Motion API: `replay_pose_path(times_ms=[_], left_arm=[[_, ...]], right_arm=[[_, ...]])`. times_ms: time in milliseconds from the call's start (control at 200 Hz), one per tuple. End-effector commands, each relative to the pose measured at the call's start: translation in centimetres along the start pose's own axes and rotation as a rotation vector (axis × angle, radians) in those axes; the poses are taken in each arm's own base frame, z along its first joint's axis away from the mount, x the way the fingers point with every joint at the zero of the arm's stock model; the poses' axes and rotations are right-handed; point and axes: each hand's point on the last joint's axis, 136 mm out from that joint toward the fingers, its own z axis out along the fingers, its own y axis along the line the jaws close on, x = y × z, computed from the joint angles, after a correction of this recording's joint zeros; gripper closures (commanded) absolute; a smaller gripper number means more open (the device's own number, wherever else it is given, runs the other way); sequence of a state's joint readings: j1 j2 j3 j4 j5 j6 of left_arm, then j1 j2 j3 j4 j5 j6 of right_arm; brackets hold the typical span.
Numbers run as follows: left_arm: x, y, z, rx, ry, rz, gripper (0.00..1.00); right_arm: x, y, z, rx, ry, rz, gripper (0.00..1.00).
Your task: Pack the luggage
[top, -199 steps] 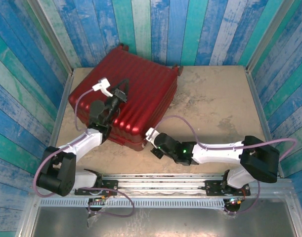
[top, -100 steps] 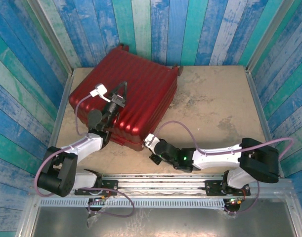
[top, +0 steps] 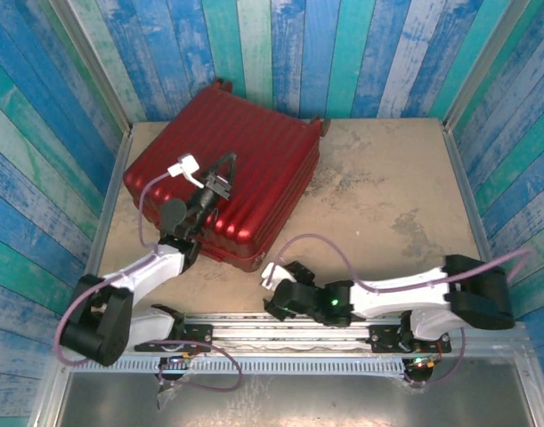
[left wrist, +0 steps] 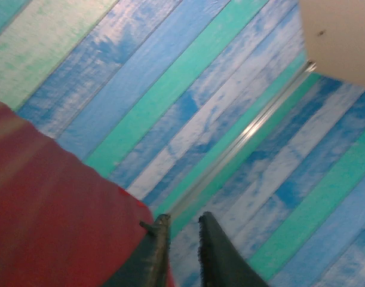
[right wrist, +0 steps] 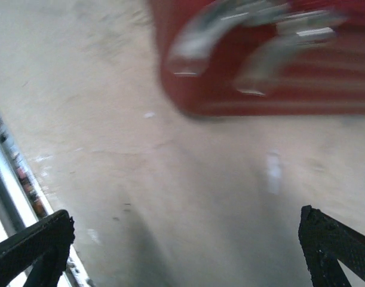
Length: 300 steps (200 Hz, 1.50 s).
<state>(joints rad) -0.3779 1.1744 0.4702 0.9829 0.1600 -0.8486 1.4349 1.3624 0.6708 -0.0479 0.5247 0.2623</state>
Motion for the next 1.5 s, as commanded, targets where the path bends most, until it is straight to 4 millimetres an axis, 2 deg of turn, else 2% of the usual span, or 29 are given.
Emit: replay_pose_path(times_ms=[0,85,155,235,270,315,356,446,541,626,681,776,856,951,1072,1187,1282,1312,1322,1367,1427,1497], left_arm=[[11.8,15.7,-12.0,-0.785,0.533,0.053,0.50],[4.6,12.8,-10.6,-0.812,0.366,0.239,0.29],[-1.6,11.0,-11.1,-0.912,0.210,0.370,0.16],[-6.8,10.2,-11.4,-0.966,0.109,0.419,0.14],[-8.9,11.1,-11.9,-1.040,0.081,0.414,0.14],[-11.8,12.0,-11.6,-1.079,0.080,0.409,0.13],[-13.9,13.8,-11.5,-1.137,0.093,0.390,0.12],[-19.4,18.5,-13.5,-1.325,0.066,0.314,0.11],[-22.6,24.7,-16.1,-1.405,0.034,0.167,0.11],[-22.1,29.4,-18.0,-1.442,0.092,0.040,0.20],[-20.3,31.7,-18.5,-1.463,0.181,0.006,0.26],[-16.1,34.5,-19.1,-1.439,0.296,-0.067,0.35],[-12.1,35.6,-19.4,-1.382,0.398,-0.141,0.42],[-9.0,34.8,-18.6,-1.309,0.485,-0.183,0.46],[-5.6,31.8,-15.5,-1.230,0.593,-0.131,0.50],[-1.0,28.8,-12.4,-1.105,0.636,-0.139,0.50],[1.1,27.0,-10.6,-1.017,0.634,-0.145,0.50],[1.1,26.5,-9.8,-0.977,0.619,-0.142,0.48],[1.1,26.3,-9.6,-0.965,0.614,-0.138,0.47],[0.3,26.1,-9.0,-0.946,0.577,-0.107,0.36],[-1.8,26.0,-8.8,-0.957,0.512,0.003,0.24],[-4.6,25.7,-9.2,-0.981,0.390,0.165,0.20]], right_arm=[[-0.4,-6.1,-3.0,0.220,-0.036,0.108,0.00],[-1.1,-10.0,-4.5,0.278,-0.070,0.206,0.00],[-1.2,-13.2,-5.5,0.289,-0.112,0.322,0.00],[-1.2,-16.2,-6.8,0.308,-0.195,0.416,0.00],[-1.2,-17.3,-7.5,0.326,-0.240,0.442,0.00],[-1.2,-18.6,-8.4,0.359,-0.308,0.465,0.00],[-1.0,-19.6,-9.2,0.389,-0.347,0.482,0.00],[-0.6,-21.5,-10.7,0.439,-0.379,0.492,0.00],[-0.2,-22.8,-11.5,0.478,-0.392,0.495,0.00],[0.3,-23.7,-11.2,0.501,-0.389,0.488,0.00],[0.6,-24.1,-10.7,0.505,-0.377,0.494,0.00],[1.2,-24.3,-9.6,0.488,-0.351,0.514,0.00],[1.4,-23.8,-8.6,0.449,-0.333,0.507,0.00],[1.6,-23.4,-7.7,0.423,-0.308,0.477,0.00],[1.9,-23.6,-7.0,0.433,-0.300,0.457,0.00],[1.7,-24.6,-6.6,0.467,-0.300,0.437,0.00],[1.9,-26.3,-6.4,0.527,-0.264,0.397,0.00],[1.9,-26.5,-6.2,0.541,-0.247,0.378,0.00],[2.3,-27.3,-6.4,0.567,-0.237,0.383,0.00],[2.9,-28.7,-6.5,0.631,-0.203,0.376,0.00],[3.6,-30.4,-6.6,0.699,-0.167,0.374,0.00],[4.1,-31.8,-6.2,0.725,-0.140,0.348,0.00]])
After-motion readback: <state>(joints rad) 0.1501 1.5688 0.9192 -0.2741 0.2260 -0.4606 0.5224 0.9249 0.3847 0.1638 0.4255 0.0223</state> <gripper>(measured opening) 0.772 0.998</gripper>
